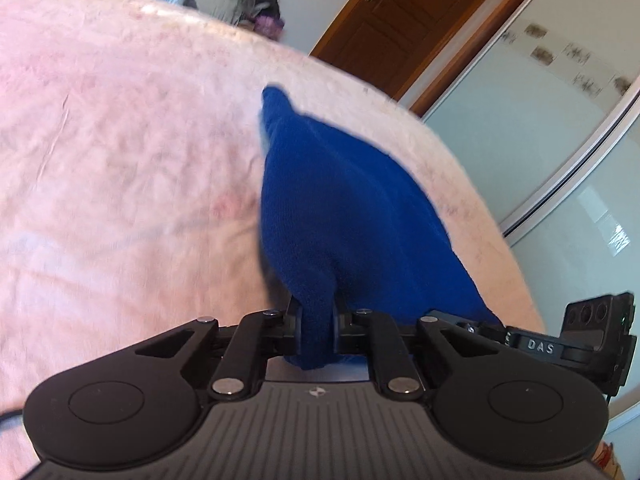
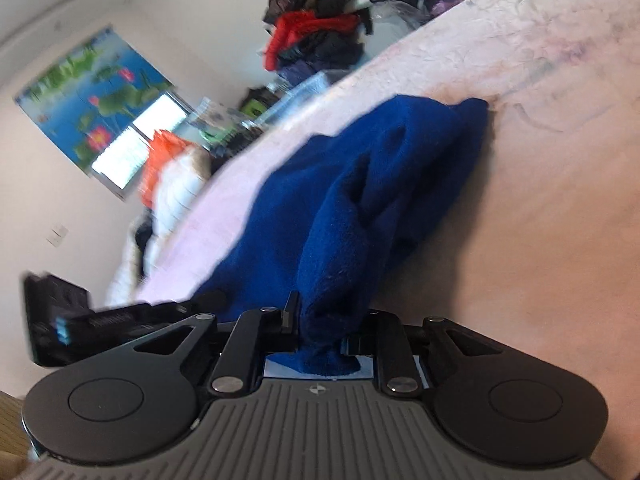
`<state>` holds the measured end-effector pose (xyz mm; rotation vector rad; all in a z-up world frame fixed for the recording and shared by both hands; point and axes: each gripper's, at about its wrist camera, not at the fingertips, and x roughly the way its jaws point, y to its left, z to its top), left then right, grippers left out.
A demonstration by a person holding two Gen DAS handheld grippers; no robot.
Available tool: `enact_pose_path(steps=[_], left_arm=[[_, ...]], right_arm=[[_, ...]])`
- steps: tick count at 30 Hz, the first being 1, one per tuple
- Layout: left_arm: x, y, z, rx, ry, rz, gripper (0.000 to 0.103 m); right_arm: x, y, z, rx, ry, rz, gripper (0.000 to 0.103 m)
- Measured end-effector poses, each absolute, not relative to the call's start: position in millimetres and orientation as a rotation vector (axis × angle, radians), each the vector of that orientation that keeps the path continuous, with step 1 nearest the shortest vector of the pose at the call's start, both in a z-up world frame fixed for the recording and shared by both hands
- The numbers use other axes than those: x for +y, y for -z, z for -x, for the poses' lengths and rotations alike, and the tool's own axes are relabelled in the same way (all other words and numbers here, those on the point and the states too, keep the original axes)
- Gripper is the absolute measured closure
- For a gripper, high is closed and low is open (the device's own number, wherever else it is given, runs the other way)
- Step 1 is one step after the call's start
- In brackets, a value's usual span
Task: Fold small clothes
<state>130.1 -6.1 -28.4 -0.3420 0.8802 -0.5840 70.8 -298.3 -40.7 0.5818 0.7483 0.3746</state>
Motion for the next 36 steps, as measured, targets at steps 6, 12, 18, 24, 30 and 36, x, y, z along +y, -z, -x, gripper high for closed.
enact_pose_path(steps=[6,12,18,24,30,36], left_arm=[[-15,20,-96,0.782,0.513,0.177,0.078],[-27,26,-80,0.765,0.425,0.08,0.077],[-33,30,-66,0.773,0.387,0.028,0.062],[-43,30,-51,0.747,0.348,-0.026,0.056],[-48,27,-32,0.681,0.313,-0.1,0.03],[-45,30,-24,0.715,0.316,-0.094,0.024]], right_arm=[[-284,10,-25,0.594,-0.159,-0.346,0.064],[-251,4,-14,0.568,-0.212,-0.223,0.063],[-235,11,-16,0.61,-0.155,-0.234,0.053],[-215,17,-14,0.65,-0.104,-0.168,0.03],[-209,12,6,0.622,-0.086,-0.188,0.003],[-204,11,16,0.644,-0.075,-0.193,0.003]])
